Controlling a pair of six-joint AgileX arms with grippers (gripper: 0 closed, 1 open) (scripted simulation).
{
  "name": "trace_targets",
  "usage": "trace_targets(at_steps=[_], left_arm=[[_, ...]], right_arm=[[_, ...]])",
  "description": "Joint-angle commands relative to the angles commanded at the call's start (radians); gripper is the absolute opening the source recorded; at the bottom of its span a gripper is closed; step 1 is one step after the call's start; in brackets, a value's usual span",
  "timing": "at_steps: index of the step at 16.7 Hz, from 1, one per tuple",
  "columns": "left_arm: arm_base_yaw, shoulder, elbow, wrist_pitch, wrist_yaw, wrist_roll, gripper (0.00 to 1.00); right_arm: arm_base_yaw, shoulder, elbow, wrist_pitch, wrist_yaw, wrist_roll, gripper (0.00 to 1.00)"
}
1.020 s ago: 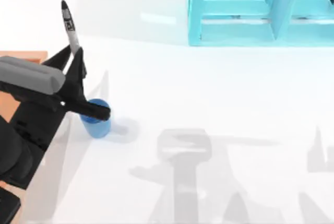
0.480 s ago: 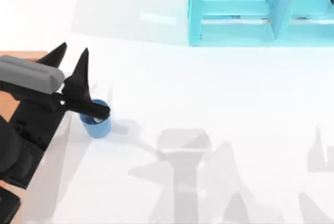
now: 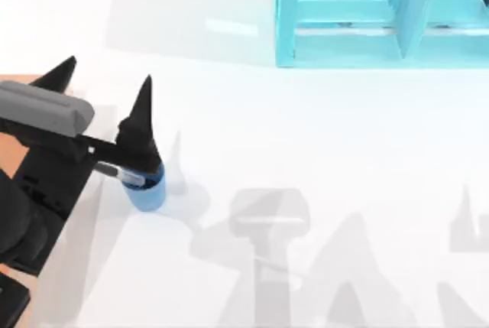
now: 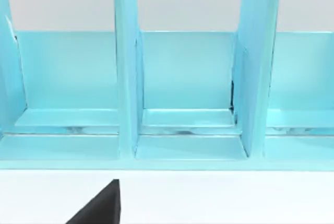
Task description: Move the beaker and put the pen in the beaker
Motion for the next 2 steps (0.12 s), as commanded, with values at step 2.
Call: trace_targets(at_steps=[2], left_arm=[[0.000, 0.000, 0.000, 0.000, 0.000, 0.000, 1.00]], right_arm=[[0.000, 0.000, 0.000, 0.000, 0.000, 0.000, 1.00]])
